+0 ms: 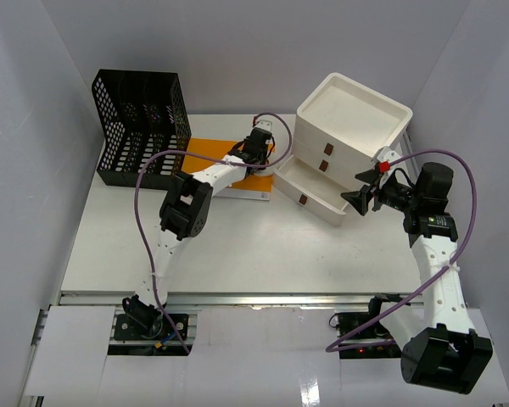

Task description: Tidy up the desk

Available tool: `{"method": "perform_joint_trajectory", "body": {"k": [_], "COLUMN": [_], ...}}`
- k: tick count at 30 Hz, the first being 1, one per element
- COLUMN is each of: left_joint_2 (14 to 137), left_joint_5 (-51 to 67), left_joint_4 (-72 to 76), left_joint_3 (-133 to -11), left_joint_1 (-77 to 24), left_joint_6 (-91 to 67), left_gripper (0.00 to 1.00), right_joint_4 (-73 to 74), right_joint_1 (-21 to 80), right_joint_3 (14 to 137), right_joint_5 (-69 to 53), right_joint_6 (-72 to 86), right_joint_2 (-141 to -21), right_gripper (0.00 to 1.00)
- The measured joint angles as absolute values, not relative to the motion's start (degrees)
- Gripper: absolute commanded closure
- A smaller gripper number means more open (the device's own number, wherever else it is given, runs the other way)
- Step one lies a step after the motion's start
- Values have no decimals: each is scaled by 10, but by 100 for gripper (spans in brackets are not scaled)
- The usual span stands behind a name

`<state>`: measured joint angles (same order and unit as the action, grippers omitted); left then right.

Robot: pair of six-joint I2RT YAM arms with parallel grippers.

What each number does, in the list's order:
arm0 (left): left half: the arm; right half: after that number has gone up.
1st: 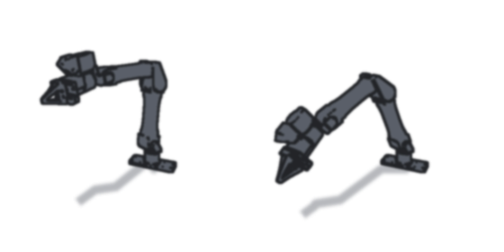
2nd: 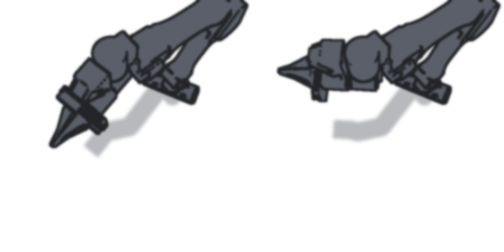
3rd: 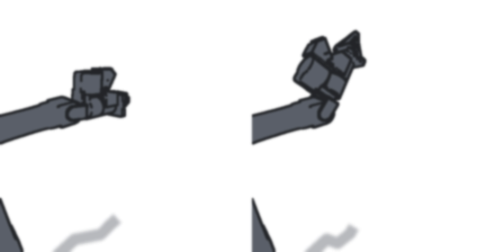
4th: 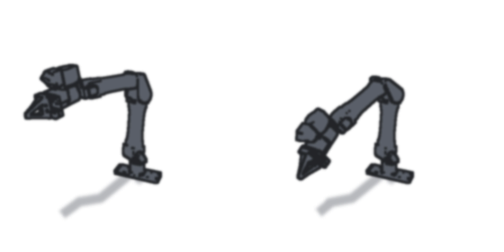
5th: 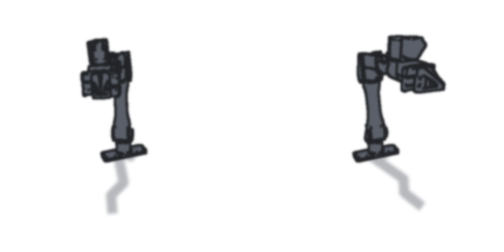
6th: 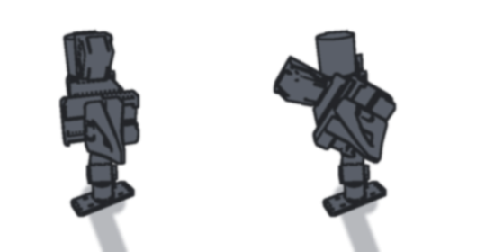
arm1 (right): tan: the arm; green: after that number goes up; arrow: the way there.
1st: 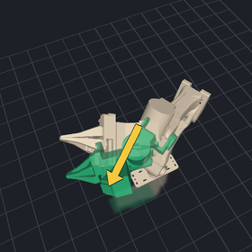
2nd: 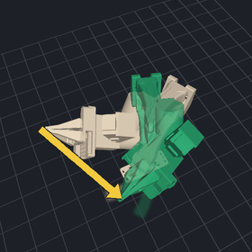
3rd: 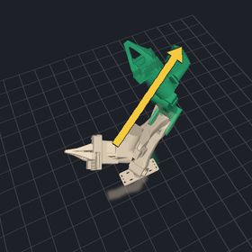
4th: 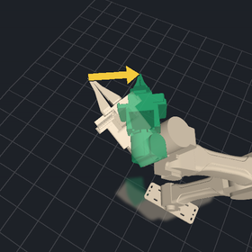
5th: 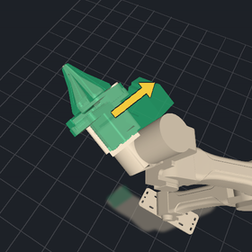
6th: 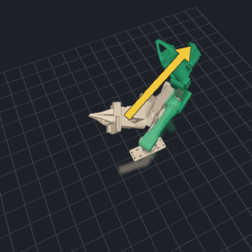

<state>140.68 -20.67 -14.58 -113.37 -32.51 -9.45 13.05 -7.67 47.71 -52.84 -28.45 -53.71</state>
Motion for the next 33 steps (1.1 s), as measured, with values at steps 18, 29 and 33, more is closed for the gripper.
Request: {"method": "perform_joint_trajectory", "body": {"k": [18,29,33], "left_joint_2": [1173,1127,1151], "left_joint_5": [-185,-78,-60], "left_joint_4": [-118,-108,-126], "left_joint_3": [-969,-943,-971], "left_joint_1": [-296,-359,-407], "left_joint_6": [-81,-50,-32], "left_gripper": [82,83,83], "right_joint_4": [118,118,118], "right_joint_1": [-83,-87,-90], "right_joint_3": [460,459,459], "right_joint_5": [-529,-528,-528], "right_joint_6": [-284,-284,-284], "right_joint_2": [-541,-541,-541], "right_gripper": [29,29,29]}}
